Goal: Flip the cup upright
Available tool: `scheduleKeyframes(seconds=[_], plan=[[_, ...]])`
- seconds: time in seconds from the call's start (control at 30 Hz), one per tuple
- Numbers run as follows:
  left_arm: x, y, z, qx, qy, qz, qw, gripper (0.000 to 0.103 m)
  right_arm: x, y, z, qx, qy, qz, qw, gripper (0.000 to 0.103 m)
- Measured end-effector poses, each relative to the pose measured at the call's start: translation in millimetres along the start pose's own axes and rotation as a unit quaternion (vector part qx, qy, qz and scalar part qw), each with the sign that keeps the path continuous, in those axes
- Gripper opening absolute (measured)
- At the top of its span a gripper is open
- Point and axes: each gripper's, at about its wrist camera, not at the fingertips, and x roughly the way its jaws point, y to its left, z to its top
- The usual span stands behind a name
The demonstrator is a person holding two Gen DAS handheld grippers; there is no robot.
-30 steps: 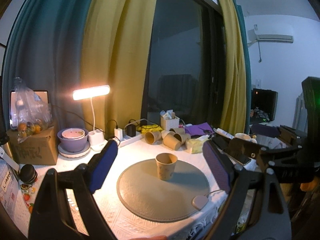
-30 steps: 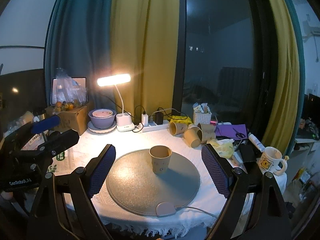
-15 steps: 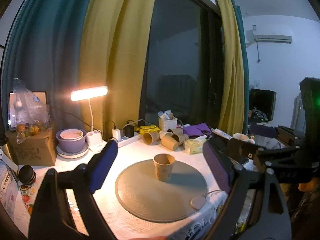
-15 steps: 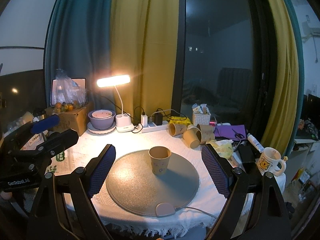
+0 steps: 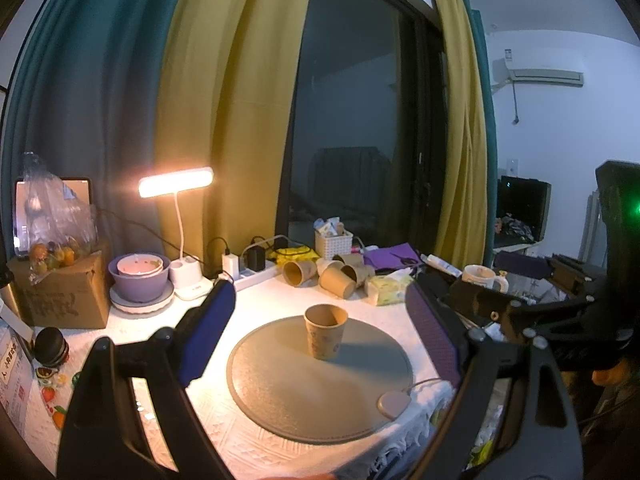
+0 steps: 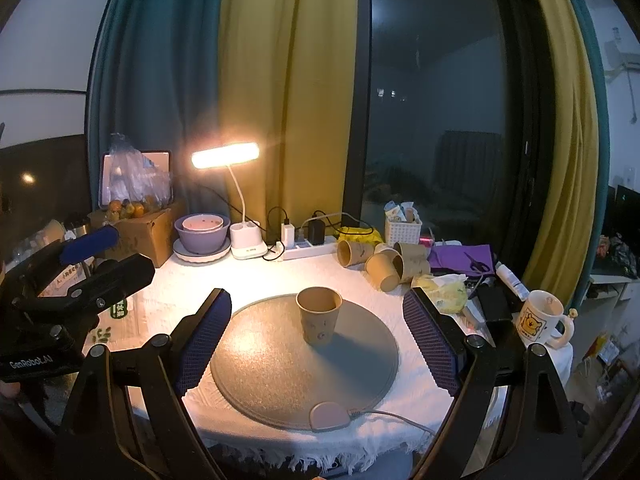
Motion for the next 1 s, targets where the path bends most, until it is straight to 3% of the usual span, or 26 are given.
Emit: scheduleKeyframes(seconds=[1.0], plan=[[1,1,-3,-0.001,0.000,0.001,1.0000,0.088,1,6,-11,0.002,0.005,0.005,1.000,0.090]])
